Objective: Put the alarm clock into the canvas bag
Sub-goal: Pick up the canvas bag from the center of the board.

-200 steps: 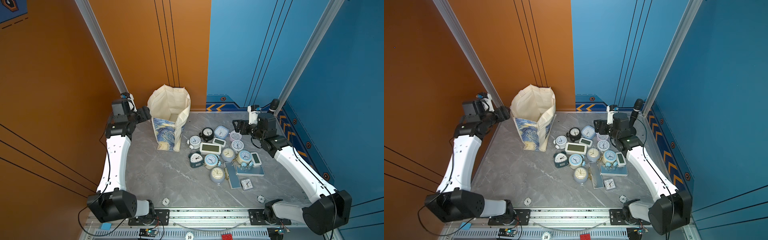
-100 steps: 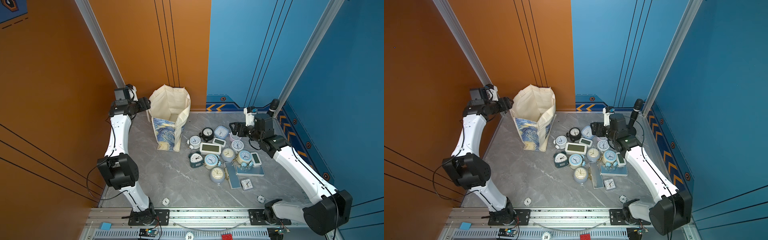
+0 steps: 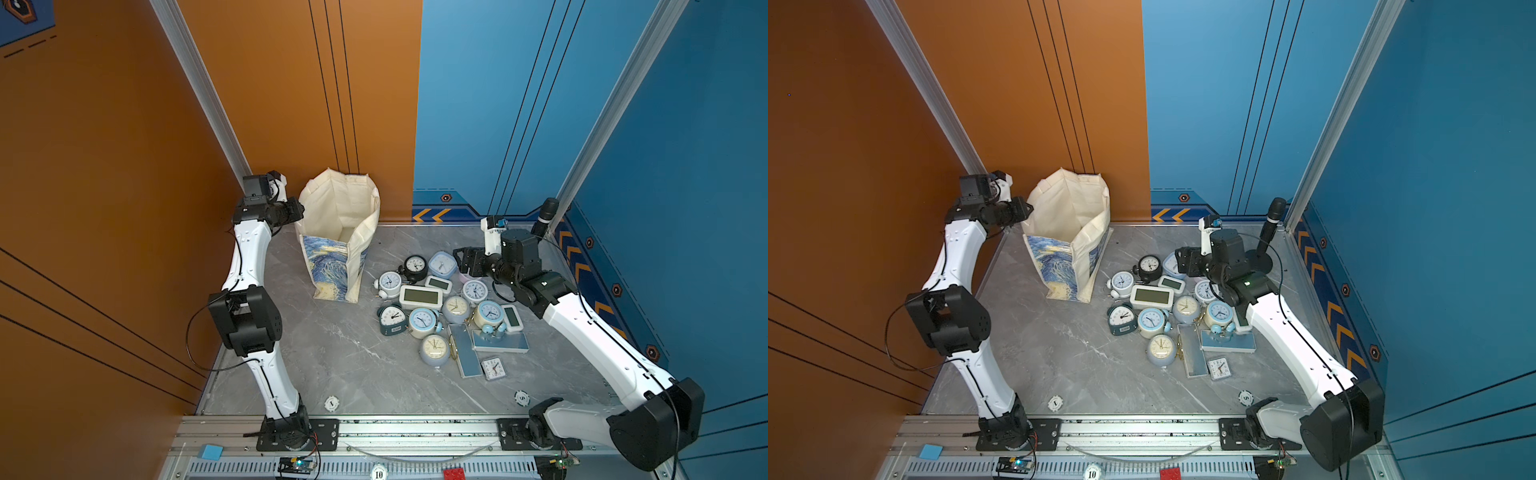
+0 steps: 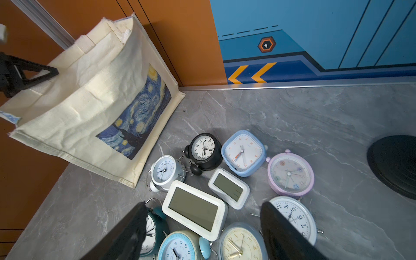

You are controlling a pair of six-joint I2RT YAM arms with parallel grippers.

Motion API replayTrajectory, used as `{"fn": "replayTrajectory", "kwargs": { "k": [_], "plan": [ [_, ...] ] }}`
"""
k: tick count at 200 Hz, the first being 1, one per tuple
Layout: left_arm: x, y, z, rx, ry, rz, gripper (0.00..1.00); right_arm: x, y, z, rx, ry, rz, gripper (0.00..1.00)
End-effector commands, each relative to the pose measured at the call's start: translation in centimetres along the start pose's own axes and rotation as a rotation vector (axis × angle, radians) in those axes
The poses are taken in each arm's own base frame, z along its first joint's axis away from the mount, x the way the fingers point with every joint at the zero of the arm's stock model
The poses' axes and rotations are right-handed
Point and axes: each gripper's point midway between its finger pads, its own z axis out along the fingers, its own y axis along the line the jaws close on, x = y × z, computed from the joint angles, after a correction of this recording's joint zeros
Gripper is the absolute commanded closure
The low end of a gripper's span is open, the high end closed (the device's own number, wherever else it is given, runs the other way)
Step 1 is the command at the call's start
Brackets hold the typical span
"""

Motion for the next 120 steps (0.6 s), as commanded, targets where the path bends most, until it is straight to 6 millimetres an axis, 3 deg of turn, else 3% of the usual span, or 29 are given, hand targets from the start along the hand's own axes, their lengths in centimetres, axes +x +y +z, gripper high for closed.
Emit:
{"fn": "replayTrajectory", "kwargs": {
  "k": [1, 22, 83, 120],
  "plan": [
    [-0.5, -2.1, -1.7, 0.068, -0.008, 0.016, 0.94, -1.2, -1.0, -1.4, 0.091, -0.025, 0.016, 0.21],
    [-0.2, -2.9, -3.5, 0.063, -0.02, 0.025, 1.0, -1.7, -0.9, -2.0, 0.096, -0.018, 0.029, 0.22],
    [1.0, -6.3, -9.5, 0.09, -0.073, 0.008, 1.0, -1.7, 1.0, -1.9, 0.058, 0.035, 0.06, 0.27],
    [3.9, -9.4, -11.9, 0.102, -0.09, 0.016, 1.0, -1.5, 2.4, -1.9, 0.063, 0.065, 0.095, 0.3]
  ]
}}
